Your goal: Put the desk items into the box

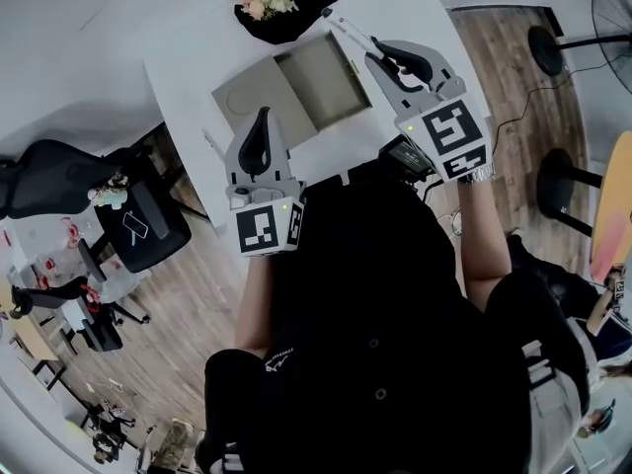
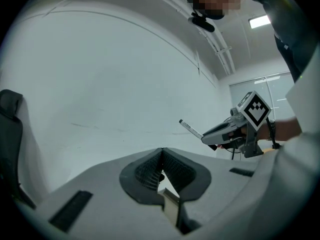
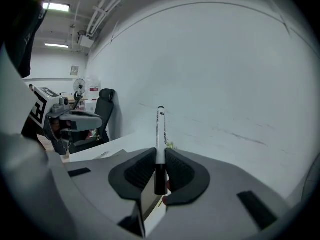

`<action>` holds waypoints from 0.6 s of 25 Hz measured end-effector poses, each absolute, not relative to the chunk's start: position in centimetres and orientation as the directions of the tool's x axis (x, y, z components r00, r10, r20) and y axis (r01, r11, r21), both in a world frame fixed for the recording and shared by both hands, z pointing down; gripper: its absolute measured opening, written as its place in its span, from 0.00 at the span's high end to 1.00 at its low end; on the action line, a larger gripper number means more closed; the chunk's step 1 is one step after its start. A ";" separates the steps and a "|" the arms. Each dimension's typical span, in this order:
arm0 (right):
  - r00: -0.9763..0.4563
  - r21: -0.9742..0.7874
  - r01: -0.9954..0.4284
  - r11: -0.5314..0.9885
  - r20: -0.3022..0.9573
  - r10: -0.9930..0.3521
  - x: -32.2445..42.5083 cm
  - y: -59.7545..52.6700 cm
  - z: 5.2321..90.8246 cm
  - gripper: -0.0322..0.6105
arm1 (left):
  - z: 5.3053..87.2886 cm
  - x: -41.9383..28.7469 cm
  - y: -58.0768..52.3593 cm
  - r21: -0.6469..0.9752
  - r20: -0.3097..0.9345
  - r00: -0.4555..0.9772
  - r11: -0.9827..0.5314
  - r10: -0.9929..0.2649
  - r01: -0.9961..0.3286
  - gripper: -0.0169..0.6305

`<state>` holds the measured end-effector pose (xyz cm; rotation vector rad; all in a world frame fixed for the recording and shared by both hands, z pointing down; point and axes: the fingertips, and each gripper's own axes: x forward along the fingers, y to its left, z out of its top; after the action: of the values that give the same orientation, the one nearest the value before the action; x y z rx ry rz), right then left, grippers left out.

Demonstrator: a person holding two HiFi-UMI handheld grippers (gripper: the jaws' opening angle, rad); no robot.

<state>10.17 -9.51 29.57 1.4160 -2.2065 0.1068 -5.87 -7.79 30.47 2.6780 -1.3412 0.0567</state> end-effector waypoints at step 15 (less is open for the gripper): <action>-0.311 0.226 -0.861 0.456 0.476 -0.822 11.8 -9.2 29.8 0.85 | 30.3 -3.8 -8.6 0.112 0.090 0.626 -0.616 -0.775 -0.779 0.96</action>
<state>11.83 -9.21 29.82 1.4004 -2.1774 0.0944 -3.82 -8.60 30.28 2.7042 -1.3006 0.0496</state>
